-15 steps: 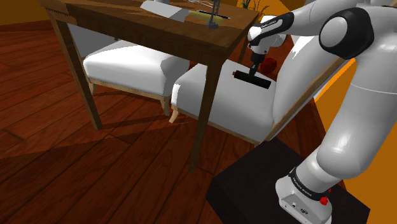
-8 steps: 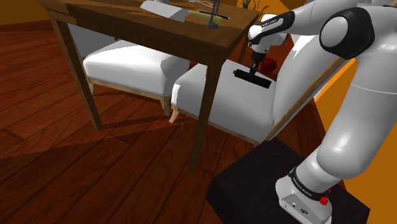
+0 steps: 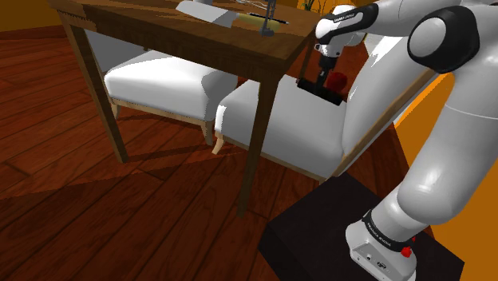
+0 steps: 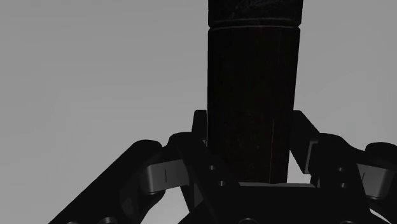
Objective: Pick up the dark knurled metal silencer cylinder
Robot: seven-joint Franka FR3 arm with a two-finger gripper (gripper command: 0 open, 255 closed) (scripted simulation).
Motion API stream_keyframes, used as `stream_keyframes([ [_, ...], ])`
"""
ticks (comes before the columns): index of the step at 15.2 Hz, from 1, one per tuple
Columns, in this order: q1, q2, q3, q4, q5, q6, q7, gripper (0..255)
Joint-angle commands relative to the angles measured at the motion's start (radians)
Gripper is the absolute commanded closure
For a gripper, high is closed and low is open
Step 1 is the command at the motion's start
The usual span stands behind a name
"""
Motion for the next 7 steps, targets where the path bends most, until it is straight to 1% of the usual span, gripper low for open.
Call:
stream_keyframes([
  [1, 0.000, -0.004, -0.001, 0.022, -0.002, -0.026, 0.002, 255],
  [5, 0.000, -0.014, -0.003, 0.063, -0.008, -0.076, 0.005, 255],
  [7, 0.000, -0.015, -0.003, 0.065, -0.008, -0.078, 0.005, 255],
])
